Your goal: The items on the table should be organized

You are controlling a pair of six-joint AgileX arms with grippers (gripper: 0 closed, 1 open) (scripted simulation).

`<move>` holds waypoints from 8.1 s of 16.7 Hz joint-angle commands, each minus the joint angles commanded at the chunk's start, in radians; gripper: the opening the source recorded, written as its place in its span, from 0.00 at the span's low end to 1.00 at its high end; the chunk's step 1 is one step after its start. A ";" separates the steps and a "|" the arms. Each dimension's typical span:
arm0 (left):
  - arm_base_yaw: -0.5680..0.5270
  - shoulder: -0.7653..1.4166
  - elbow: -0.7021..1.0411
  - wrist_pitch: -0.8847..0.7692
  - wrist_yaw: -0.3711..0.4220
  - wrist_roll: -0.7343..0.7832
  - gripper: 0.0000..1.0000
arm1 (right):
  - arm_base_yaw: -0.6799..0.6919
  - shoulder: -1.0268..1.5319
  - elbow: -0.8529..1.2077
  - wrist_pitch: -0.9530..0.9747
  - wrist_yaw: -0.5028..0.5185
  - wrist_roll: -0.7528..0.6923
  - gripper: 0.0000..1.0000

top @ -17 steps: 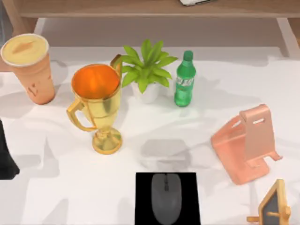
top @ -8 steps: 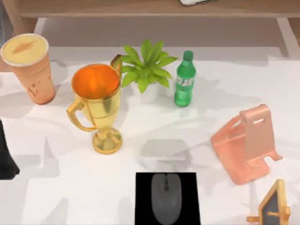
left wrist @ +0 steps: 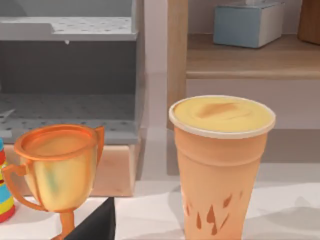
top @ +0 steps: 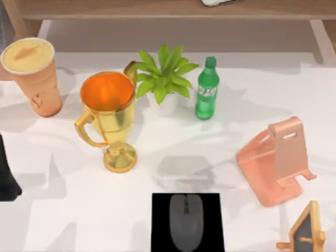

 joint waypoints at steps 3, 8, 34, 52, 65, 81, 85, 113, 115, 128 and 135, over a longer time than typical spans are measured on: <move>0.000 0.000 0.000 0.000 0.000 0.000 1.00 | -0.002 -0.017 0.020 -0.037 -0.001 0.001 0.00; 0.000 0.000 0.000 0.000 0.000 0.000 1.00 | -0.001 -0.053 0.058 -0.111 0.000 -0.001 0.00; 0.000 0.000 0.000 0.000 0.000 0.000 1.00 | 1.246 -1.319 -0.765 0.527 0.267 0.198 0.00; 0.000 0.000 0.000 0.000 0.000 0.000 1.00 | 1.203 -1.229 -0.599 0.848 0.180 0.173 0.00; 0.000 0.000 0.000 0.000 0.000 0.000 1.00 | 1.173 -1.032 -0.783 0.839 0.202 0.169 0.15; 0.000 0.000 0.000 0.000 0.000 0.000 1.00 | 1.173 -1.032 -0.783 0.839 0.202 0.169 1.00; 0.000 0.000 0.000 0.000 0.000 0.000 1.00 | 1.174 -1.033 -0.782 0.839 0.202 0.170 1.00; 0.000 0.000 0.000 0.000 0.000 0.000 1.00 | 0.668 -1.909 -1.151 0.750 0.029 0.091 1.00; 0.000 0.000 0.000 0.000 0.000 0.000 1.00 | 0.621 -1.957 -1.180 0.752 0.006 0.082 1.00; 0.010 0.292 -0.071 0.226 0.008 0.041 1.00 | 0.613 -1.965 -1.185 0.752 0.002 0.080 1.00; -0.021 1.040 -0.009 0.700 0.027 0.068 1.00 | 0.613 -1.965 -1.185 0.752 0.002 0.080 1.00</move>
